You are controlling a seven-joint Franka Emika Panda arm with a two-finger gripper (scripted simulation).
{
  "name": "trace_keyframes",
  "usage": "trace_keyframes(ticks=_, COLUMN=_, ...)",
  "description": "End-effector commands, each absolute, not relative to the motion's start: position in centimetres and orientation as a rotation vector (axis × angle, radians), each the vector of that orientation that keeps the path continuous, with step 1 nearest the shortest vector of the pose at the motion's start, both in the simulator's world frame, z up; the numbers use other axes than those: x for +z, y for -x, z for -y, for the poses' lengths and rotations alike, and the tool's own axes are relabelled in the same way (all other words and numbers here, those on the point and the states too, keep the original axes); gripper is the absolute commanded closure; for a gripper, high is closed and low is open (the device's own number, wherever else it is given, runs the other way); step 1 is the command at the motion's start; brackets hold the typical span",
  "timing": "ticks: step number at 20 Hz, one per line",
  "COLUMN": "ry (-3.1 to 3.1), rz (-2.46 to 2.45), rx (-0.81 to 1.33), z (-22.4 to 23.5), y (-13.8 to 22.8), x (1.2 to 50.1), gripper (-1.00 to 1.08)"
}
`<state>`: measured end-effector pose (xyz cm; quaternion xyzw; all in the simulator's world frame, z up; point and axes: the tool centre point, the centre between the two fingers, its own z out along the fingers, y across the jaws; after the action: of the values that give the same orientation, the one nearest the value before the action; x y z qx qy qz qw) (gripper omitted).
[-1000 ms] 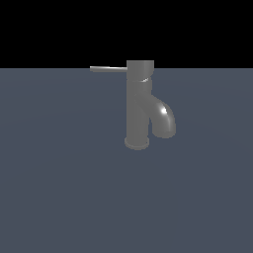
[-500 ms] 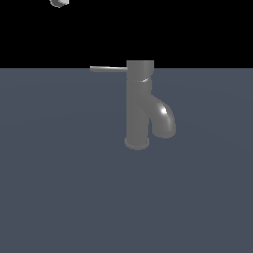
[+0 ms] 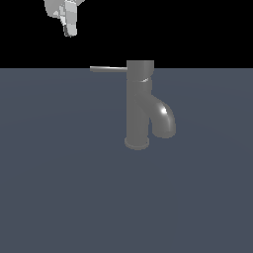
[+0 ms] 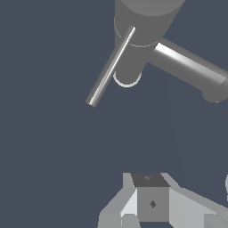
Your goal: Turn on the faucet by rotating a designated handle.
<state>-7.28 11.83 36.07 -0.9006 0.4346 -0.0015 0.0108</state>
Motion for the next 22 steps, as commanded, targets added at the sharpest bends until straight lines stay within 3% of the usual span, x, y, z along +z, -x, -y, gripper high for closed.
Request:
trace_keyframes(ticks=1, ry=2.774, rz=-1.431, rx=-0.004, z=-11.9, y=5.9, x=35.2, gripper=1.08)
trace_keyframes(ticks=22, ry=2.46, rz=-1.952, rx=-0.002, z=-9.8, y=-3.8, x=29.1, gripper=1.08)
